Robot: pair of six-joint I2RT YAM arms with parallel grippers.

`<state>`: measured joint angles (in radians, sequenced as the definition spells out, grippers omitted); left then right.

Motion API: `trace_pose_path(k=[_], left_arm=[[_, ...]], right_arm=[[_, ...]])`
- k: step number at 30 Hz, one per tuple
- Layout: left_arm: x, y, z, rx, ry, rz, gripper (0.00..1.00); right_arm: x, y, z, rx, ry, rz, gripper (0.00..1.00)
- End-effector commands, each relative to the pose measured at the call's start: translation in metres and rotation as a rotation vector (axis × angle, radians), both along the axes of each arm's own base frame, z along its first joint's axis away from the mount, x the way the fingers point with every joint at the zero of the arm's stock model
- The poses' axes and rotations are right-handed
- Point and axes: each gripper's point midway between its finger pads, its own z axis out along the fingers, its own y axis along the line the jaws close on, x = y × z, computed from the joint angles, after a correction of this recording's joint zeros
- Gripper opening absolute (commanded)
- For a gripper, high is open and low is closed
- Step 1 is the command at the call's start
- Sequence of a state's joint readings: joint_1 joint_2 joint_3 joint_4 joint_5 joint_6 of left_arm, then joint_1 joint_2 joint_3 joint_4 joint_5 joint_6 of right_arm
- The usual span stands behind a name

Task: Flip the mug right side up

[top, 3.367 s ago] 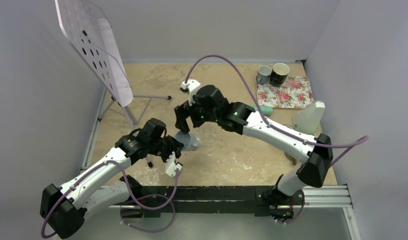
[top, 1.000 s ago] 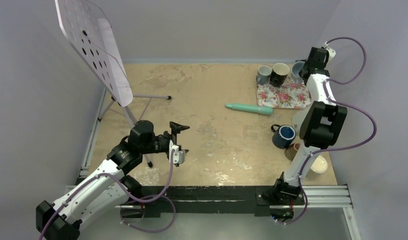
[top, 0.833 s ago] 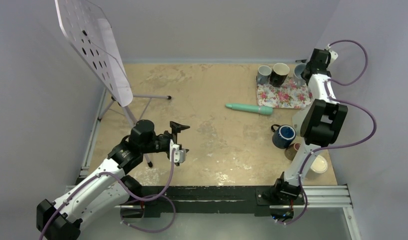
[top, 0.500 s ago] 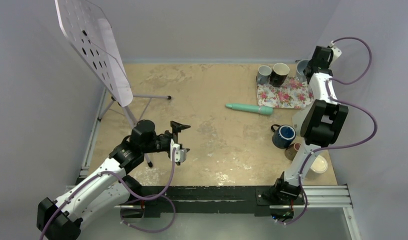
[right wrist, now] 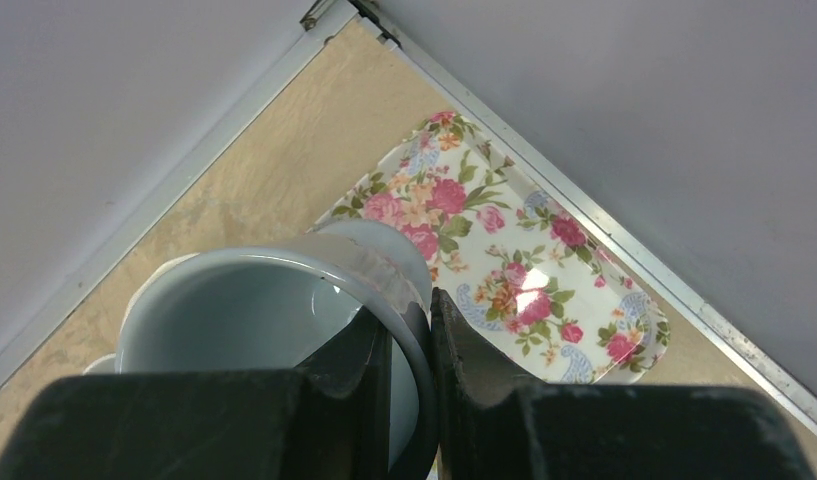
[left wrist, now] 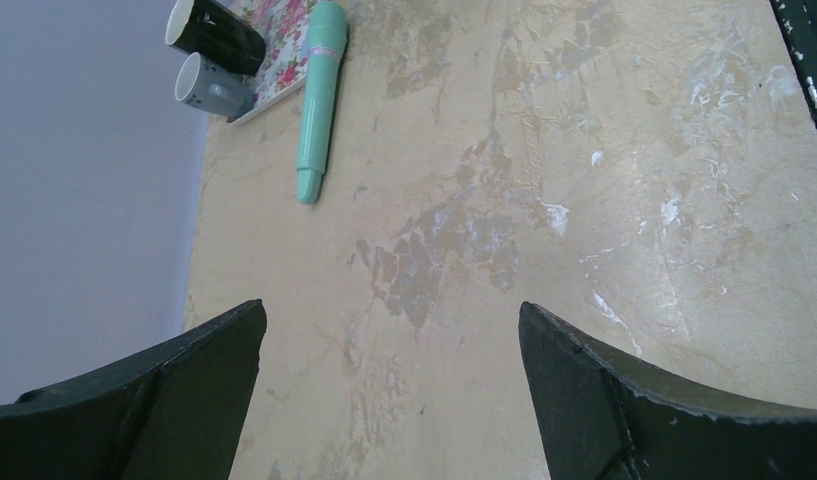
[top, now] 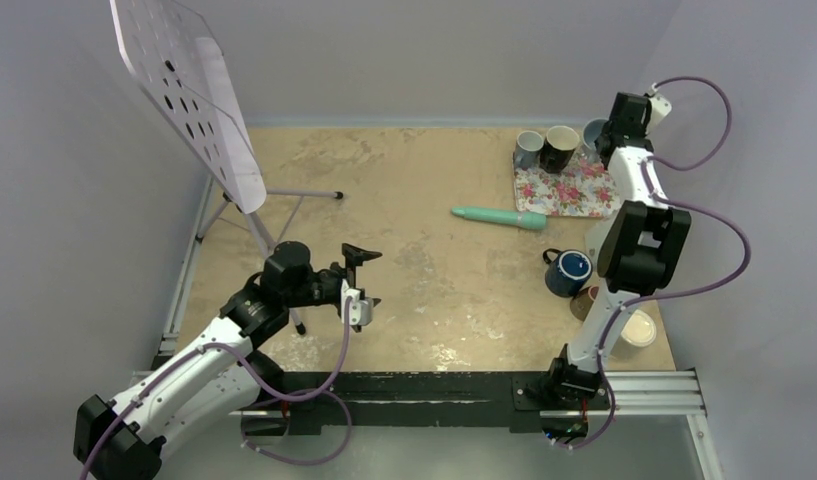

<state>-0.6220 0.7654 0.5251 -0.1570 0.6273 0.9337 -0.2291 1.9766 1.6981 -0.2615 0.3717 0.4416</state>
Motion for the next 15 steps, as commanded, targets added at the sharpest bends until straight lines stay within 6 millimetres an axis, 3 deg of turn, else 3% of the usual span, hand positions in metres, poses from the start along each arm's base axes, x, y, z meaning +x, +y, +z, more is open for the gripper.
trace_pose_path(k=[1,4,9,15], left_arm=[[-0.004,-0.002,0.006,-0.033,-0.004,-0.016,1.0],[-0.003,-0.002,0.006,-0.041,-0.006,-0.017,1.0],[-0.002,-0.002,0.005,-0.04,-0.008,-0.011,1.0],[-0.002,-0.004,0.004,-0.043,-0.003,-0.017,1.0]], right_arm=[[0.02,-0.022,0.044,0.039,-0.205,-0.083,0.0],[0.025,-0.028,0.02,0.094,-0.17,-0.112,0.0],[0.032,-0.043,0.007,0.11,-0.163,-0.131,0.0],[0.045,-0.042,-0.021,0.118,-0.08,-0.075,0.0]])
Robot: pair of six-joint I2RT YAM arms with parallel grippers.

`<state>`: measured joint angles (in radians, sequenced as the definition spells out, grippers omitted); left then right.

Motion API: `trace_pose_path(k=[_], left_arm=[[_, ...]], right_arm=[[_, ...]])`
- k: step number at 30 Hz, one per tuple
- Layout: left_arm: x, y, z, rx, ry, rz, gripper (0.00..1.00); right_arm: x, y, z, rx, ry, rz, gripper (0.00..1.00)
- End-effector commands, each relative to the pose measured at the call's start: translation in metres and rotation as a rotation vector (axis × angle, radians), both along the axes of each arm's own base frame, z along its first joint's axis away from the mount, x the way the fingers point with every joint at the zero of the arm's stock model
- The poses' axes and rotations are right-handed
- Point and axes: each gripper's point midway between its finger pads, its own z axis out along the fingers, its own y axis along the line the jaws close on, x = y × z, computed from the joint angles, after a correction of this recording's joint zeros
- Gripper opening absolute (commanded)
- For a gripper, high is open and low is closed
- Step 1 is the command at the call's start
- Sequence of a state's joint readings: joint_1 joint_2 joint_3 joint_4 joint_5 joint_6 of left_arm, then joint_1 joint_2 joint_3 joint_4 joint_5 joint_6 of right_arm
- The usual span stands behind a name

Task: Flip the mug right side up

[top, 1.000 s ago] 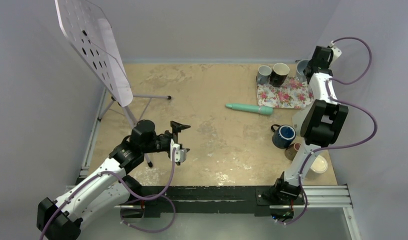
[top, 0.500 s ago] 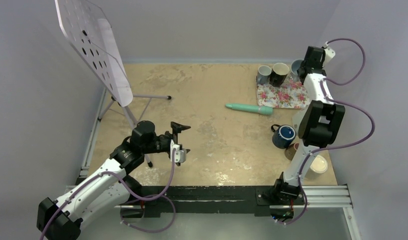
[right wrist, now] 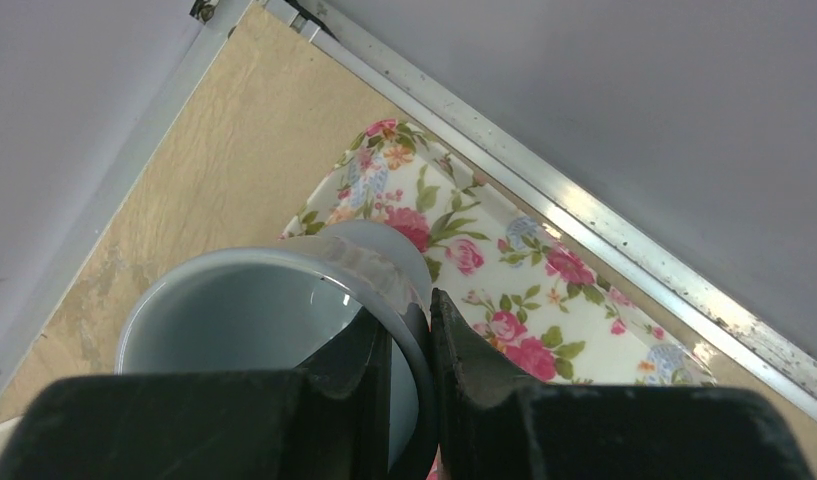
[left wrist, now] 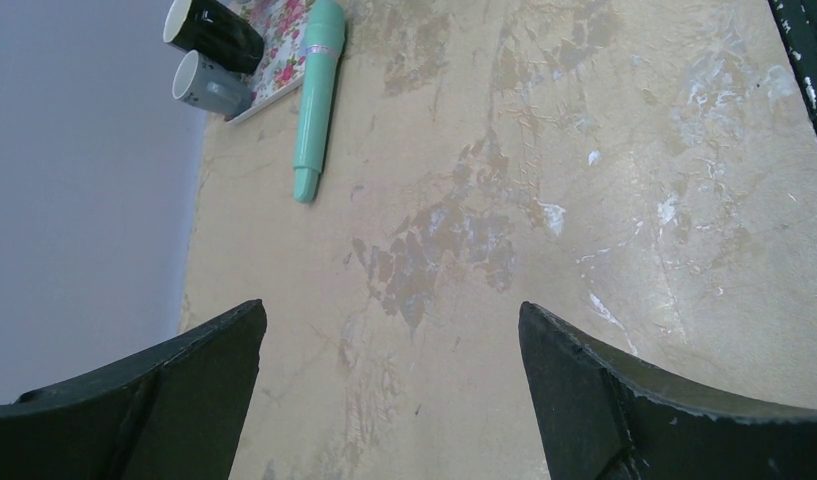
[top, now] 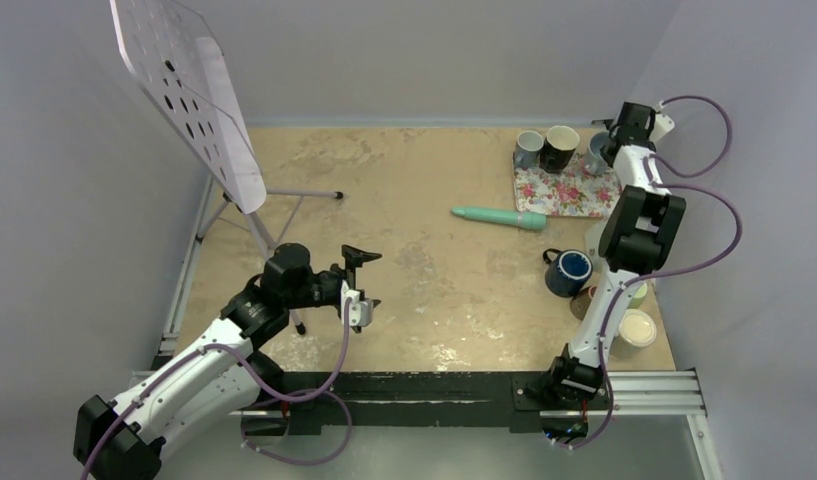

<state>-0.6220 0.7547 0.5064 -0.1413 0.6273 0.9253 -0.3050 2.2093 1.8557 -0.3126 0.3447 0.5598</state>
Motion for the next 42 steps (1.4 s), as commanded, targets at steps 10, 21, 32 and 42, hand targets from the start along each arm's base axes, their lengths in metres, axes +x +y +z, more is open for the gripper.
trace_pose_path(k=[10,21,32,42], left_arm=[[0.003,-0.005,0.008,-0.035,-0.019,-0.013,1.0],[0.003,-0.003,0.008,-0.029,-0.027,-0.007,1.0],[-0.004,-0.007,0.009,-0.051,-0.015,-0.042,1.0],[-0.018,-0.005,0.008,-0.058,0.021,-0.075,1.0]], right_arm=[[0.04,0.007,0.033,0.025,-0.088,0.103,0.06],[0.028,-0.007,0.087,-0.079,-0.117,0.091,0.51],[-0.029,0.024,0.125,-0.213,-0.12,0.2,0.99],[-0.105,0.136,0.143,-0.519,-0.157,0.646,0.98]])
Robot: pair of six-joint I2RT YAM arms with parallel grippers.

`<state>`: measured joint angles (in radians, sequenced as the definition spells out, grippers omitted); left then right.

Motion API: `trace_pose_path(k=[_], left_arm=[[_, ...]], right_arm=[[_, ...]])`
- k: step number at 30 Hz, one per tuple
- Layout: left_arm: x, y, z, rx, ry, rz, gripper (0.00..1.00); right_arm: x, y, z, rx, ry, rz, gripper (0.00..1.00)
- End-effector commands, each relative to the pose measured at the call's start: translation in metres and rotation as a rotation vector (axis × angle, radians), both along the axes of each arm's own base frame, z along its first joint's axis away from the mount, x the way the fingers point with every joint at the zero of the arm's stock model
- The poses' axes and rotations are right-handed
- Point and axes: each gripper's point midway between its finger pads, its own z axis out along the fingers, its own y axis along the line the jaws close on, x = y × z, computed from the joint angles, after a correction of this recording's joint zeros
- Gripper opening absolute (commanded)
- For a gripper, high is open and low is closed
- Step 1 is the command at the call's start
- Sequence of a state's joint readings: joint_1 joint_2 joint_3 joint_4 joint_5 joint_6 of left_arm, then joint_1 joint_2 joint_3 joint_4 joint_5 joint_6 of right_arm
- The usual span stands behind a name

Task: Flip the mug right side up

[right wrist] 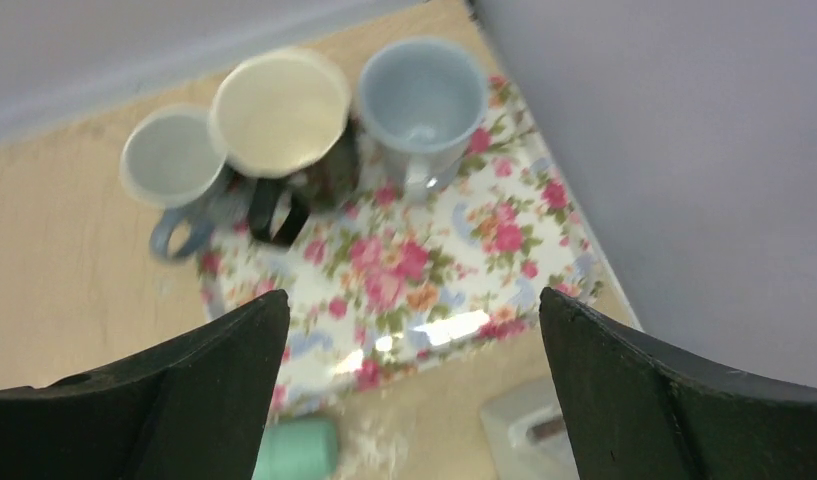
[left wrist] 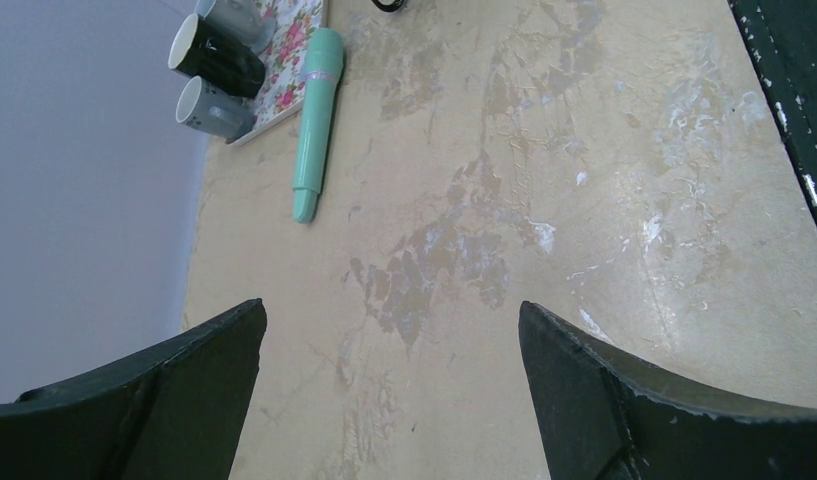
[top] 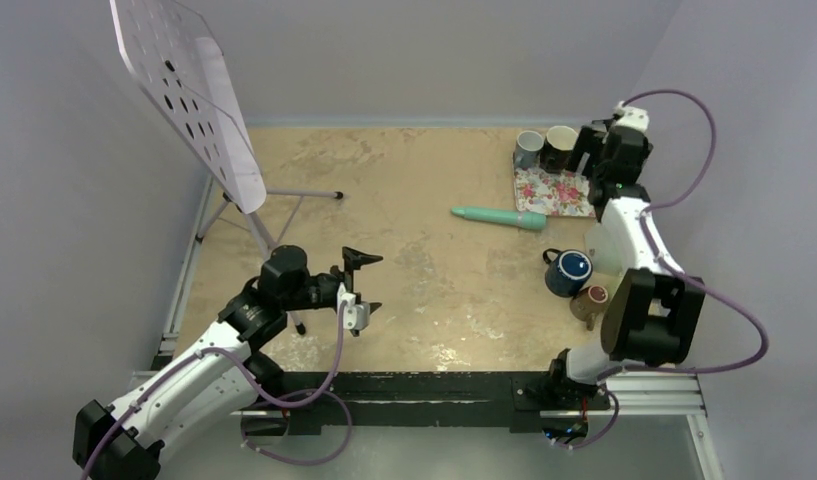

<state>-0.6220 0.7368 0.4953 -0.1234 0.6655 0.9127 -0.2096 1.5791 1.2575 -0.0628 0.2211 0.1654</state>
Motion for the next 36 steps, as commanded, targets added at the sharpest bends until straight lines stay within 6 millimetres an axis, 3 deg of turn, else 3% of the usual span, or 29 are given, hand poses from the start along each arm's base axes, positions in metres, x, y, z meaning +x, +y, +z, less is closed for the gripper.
trace_pose_path(k=[1,7,8,12,17,23,27,29,31,34,36], left_arm=[[-0.013,-0.002,0.003,-0.029,0.023,-0.044,1.0],[-0.018,-0.001,-0.001,-0.049,0.051,-0.045,1.0],[-0.019,-0.001,-0.001,-0.051,0.058,-0.043,1.0],[-0.022,-0.003,-0.002,-0.067,0.07,-0.053,1.0],[-0.025,-0.003,-0.005,-0.081,0.095,-0.051,1.0],[-0.027,-0.003,-0.002,-0.094,0.099,-0.049,1.0],[-0.025,-0.002,-0.002,-0.096,0.09,-0.037,0.99],[-0.024,-0.002,-0.001,-0.098,0.085,-0.033,0.99],[-0.023,-0.001,-0.002,-0.098,0.086,-0.028,0.99],[-0.023,-0.002,-0.001,-0.099,0.082,-0.027,0.99],[-0.022,-0.002,-0.001,-0.098,0.08,-0.025,0.99]], right_arm=[[-0.024,0.065,0.032,-0.245,-0.051,0.293,0.97],[-0.083,0.141,0.009,-0.327,0.094,0.675,0.9],[-0.09,0.144,0.005,-0.348,0.116,0.695,0.9],[-0.123,0.136,-0.047,-0.447,0.33,0.785,0.91],[-0.15,0.1,-0.099,-0.513,0.671,0.707,0.92],[-0.148,0.09,-0.131,-0.464,0.884,0.672,0.92],[-0.154,0.097,-0.146,-0.42,0.961,0.723,0.86],[-0.159,0.097,-0.153,-0.413,0.985,0.743,0.8],[-0.164,0.094,-0.16,-0.421,1.014,0.741,0.67],[-0.162,0.094,-0.166,-0.423,1.025,0.74,0.62],[-0.161,0.094,-0.172,-0.411,1.052,0.749,0.53]])
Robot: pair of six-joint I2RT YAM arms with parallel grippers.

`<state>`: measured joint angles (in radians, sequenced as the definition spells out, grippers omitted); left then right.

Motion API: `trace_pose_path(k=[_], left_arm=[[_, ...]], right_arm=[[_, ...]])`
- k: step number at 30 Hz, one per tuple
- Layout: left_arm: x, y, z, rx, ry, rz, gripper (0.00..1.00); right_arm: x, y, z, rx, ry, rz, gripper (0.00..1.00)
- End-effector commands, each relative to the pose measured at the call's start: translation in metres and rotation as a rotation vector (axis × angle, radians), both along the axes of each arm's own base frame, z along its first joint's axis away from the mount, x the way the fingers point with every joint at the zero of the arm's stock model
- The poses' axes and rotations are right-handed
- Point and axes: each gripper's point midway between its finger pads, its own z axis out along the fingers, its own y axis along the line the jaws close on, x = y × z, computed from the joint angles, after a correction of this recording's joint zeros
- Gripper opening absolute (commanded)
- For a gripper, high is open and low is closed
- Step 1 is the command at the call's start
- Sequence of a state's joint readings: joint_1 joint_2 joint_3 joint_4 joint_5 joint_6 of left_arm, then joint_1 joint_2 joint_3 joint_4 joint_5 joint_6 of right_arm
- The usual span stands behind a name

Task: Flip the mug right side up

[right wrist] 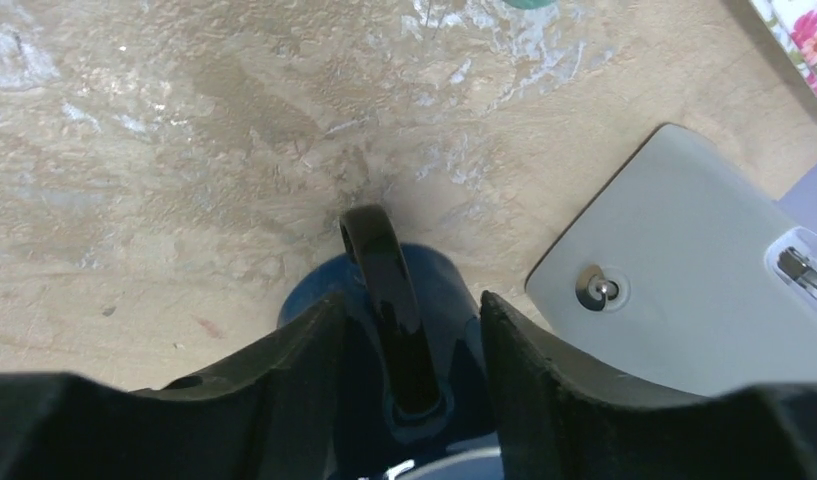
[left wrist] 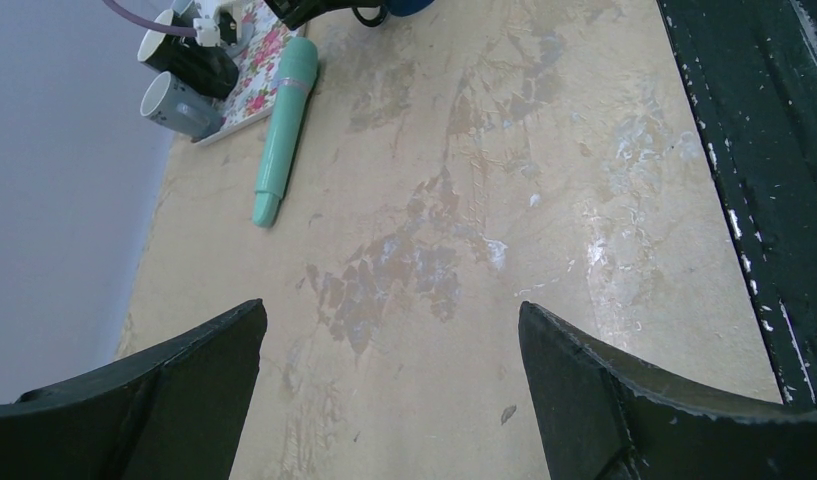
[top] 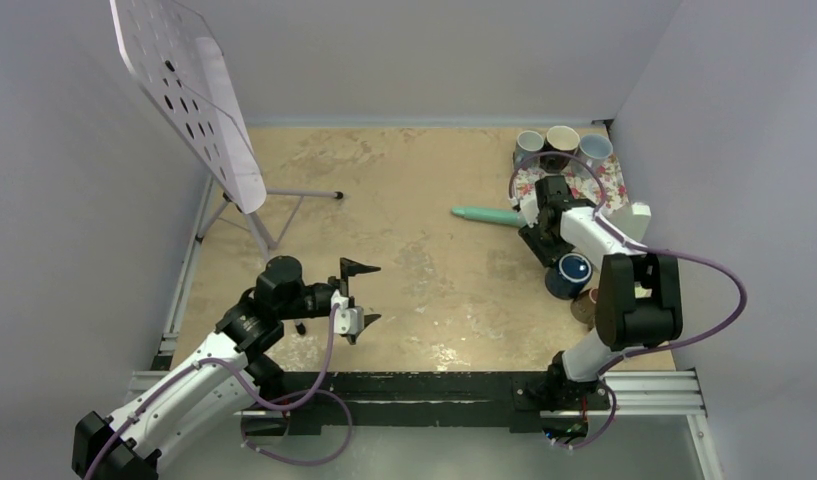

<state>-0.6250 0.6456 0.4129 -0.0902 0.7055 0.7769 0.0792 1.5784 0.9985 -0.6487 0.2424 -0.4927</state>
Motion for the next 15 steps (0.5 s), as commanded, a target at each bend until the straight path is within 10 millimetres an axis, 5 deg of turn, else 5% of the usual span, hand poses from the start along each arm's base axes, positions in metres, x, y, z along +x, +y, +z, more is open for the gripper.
trace_pose_path(k=[1,6,11,15], left_arm=[[-0.001,-0.004,0.008,-0.034,-0.023,-0.016,0.99],[0.001,-0.003,0.008,-0.044,0.003,0.01,0.99],[0.01,-0.005,0.02,-0.122,0.144,0.108,0.99],[0.012,-0.011,0.034,-0.217,0.364,0.187,1.0]], right_arm=[[0.001,0.0,-0.007,-0.013,0.055,0.006,0.46],[0.004,0.011,-0.009,0.045,0.066,0.033,0.0],[0.024,0.065,0.021,0.259,-0.036,0.159,0.0],[0.04,0.134,0.089,0.487,-0.253,0.369,0.0]])
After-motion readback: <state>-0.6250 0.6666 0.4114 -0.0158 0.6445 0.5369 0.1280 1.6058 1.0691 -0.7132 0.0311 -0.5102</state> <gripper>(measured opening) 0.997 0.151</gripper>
